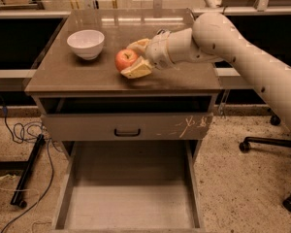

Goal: Pick apple from middle drawer and place on counter

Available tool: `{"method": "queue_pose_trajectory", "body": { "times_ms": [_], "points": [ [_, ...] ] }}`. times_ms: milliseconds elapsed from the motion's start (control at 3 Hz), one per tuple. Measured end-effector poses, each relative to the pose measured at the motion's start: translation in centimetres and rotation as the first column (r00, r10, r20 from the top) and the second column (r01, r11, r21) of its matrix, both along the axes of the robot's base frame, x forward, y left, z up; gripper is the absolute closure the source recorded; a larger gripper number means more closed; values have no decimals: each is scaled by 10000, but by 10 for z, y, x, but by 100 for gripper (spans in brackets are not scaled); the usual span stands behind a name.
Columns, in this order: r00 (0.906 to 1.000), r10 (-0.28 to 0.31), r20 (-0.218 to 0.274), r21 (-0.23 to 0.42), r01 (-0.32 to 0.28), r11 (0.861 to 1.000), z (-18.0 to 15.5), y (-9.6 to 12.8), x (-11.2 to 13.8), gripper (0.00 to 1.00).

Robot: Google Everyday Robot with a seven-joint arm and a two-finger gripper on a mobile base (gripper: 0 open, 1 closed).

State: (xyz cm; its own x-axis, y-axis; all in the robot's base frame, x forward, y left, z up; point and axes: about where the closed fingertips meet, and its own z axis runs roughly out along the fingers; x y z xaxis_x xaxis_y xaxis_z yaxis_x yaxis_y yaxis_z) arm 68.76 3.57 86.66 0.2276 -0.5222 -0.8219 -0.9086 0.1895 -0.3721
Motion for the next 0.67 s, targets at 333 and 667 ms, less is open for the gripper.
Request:
{"method": "queue_pose_trajectory", "body": {
  "times_ms": [333,667],
  "points": [
    [9996,-199,-206,-230,194,9995,-15,-3,5,100],
    [9996,-200,-208,-232,195,9995,-15,-3,5,81]
  ]
}}
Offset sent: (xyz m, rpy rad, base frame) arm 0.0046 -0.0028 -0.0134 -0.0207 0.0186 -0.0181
